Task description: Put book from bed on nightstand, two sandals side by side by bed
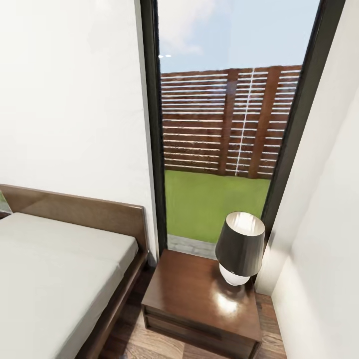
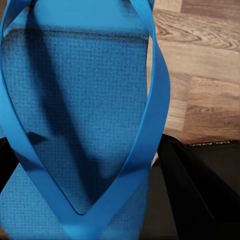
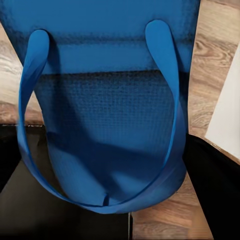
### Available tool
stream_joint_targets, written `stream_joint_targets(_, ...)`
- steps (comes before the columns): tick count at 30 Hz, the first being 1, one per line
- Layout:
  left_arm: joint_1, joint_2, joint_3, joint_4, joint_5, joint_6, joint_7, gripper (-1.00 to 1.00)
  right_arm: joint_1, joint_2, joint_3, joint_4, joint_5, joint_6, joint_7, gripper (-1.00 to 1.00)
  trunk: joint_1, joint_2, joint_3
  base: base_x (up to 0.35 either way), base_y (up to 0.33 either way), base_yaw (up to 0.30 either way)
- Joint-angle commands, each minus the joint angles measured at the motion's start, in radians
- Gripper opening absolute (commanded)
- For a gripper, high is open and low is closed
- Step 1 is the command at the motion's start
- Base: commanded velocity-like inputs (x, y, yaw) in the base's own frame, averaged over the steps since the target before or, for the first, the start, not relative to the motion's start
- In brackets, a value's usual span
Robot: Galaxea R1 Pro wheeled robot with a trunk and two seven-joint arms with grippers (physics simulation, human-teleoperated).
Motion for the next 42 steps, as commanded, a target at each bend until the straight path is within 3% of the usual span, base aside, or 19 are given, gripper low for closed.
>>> stream_joint_targets(1,0.003,0.000,-0.008,0.001,0.009,-0.004,-0.002,-1.00,0.003,0.000,0.007,0.002,-0.012,-0.004,0.005,-1.00,0.001,-0.002,-0.002,0.000,0.000,0.000)
stream_joint_targets(10,0.017,0.001,-0.007,0.001,0.011,-0.005,-0.002,-1.00,0.021,0.006,0.008,0.004,-0.012,-0.011,0.005,-1.00,0.001,-0.002,-0.002,0.000,0.000,0.017)
stream_joint_targets(27,0.031,0.000,-0.009,0.001,0.008,-0.006,0.001,-1.00,0.023,0.009,0.009,0.002,-0.010,-0.012,0.005,-1.00,0.001,-0.002,-0.002,0.000,0.000,0.241)
stream_joint_targets(42,0.031,0.000,-0.010,0.001,0.007,-0.006,0.003,-1.00,0.023,0.007,0.008,-0.003,-0.010,-0.013,0.005,-1.00,0.001,-0.002,-0.002,0.000,0.000,0.109)
